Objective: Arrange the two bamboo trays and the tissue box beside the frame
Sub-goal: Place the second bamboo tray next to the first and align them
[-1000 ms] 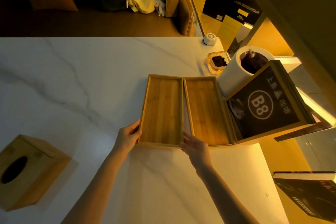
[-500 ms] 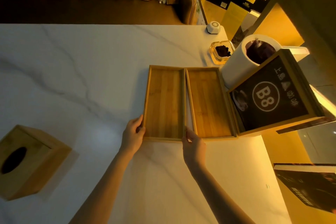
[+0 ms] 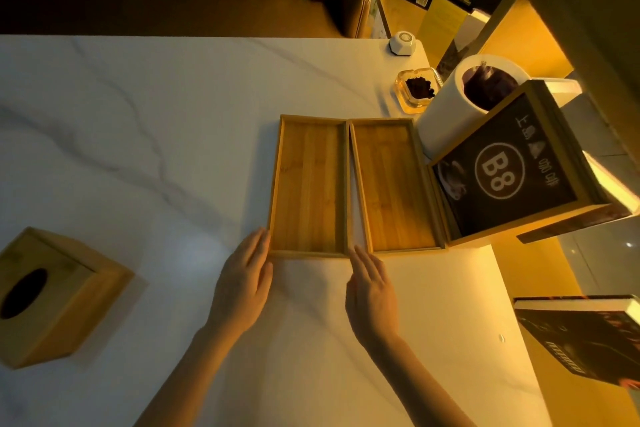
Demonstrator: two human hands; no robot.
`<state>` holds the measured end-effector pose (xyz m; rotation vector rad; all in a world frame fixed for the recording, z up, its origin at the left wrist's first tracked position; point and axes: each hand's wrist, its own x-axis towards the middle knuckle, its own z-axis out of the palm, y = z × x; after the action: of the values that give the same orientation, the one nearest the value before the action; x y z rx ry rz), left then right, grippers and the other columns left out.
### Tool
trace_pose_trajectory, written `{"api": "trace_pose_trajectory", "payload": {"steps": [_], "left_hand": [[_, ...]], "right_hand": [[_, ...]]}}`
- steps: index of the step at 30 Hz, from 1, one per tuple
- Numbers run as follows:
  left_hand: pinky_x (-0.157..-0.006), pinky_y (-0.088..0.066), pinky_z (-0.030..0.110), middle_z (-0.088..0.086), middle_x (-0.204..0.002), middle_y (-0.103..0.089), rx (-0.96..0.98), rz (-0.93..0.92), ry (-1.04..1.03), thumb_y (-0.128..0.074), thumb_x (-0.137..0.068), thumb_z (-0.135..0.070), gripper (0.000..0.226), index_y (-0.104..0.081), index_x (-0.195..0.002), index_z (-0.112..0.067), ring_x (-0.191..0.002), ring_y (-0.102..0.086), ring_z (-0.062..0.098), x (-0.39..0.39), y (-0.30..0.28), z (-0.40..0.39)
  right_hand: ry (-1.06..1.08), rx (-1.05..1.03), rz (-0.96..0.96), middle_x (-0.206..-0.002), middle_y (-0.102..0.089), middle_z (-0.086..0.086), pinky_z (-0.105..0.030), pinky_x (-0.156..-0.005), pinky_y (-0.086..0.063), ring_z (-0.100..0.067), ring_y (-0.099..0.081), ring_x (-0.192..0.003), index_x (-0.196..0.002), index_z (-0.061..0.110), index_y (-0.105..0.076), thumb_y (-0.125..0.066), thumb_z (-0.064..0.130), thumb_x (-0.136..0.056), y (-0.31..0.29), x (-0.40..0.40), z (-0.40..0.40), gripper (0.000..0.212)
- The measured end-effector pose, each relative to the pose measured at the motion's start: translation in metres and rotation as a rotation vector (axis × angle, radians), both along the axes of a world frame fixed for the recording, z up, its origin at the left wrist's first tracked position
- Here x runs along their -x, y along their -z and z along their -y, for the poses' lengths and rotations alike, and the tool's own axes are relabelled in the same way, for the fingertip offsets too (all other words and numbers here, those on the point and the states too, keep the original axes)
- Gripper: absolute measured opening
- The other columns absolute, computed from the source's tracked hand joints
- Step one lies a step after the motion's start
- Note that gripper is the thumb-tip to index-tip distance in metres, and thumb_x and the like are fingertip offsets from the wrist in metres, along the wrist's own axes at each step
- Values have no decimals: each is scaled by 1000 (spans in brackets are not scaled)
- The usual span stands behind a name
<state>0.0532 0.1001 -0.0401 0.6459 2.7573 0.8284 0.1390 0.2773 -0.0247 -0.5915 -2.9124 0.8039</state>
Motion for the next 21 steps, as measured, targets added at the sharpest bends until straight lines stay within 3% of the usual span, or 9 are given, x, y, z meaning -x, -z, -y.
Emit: {"api": "trace_pose_trajectory", "payload": {"steps": [2, 4, 6, 10, 15, 21], "left_hand": [[-104, -31, 40, 19, -143, -37, 105, -11, 79, -12, -91, -46, 64, -31, -134, -4, -129, -39, 32, -12, 3, 3], [-108, -27, 40, 15, -150, -20, 151, 15, 104, -2, -86, -55, 72, -16, -139, -9, -136, -25, 29, -22, 10, 2], [-111, -17, 37, 6, -150, 0, 146, 47, 91, 2, -81, -61, 73, 1, -138, -16, -139, -7, 22, -25, 17, 0], [-111, -9, 34, 1, -148, 9, 126, 82, 54, -2, -81, -61, 71, 8, -136, -18, -138, 3, 17, -27, 21, -4], [-111, -3, 32, -3, -147, 12, 61, 116, 35, -35, -93, -34, 63, 10, -134, -19, -139, 4, 14, -29, 24, -7], [-111, -3, 31, -5, -146, 11, 60, 121, 54, -35, -92, -35, 63, 9, -134, -20, -138, 5, 12, -30, 22, -10]], "right_hand": [[-144, -152, 70, -139, -45, -11, -50, -103, -34, -33, -38, -131, -132, 10, -40, -57, 6, -83, 7, -8, -2, 53], [-239, -182, 171, -150, -15, -4, -50, -111, -5, -28, -6, -139, -141, 15, -20, -46, 19, -91, 15, -12, -1, 56], [-261, -180, 225, -148, 7, 1, -46, -110, 12, -25, 14, -136, -142, 18, -6, -33, 28, -95, 23, -14, -3, 55], [-262, -213, 243, -146, 11, 3, -45, -108, 17, -23, 18, -136, -142, 19, -3, -27, 31, -95, 26, -14, -4, 54], [-242, -221, 234, -148, 10, 3, -44, -107, 21, -21, 20, -135, -142, 19, -2, -26, 29, -96, 25, -15, -7, 53], [-239, -219, 242, -148, 9, 4, -44, -108, 20, -21, 19, -136, -142, 21, -5, -27, 31, -95, 26, -16, -13, 53]]}}
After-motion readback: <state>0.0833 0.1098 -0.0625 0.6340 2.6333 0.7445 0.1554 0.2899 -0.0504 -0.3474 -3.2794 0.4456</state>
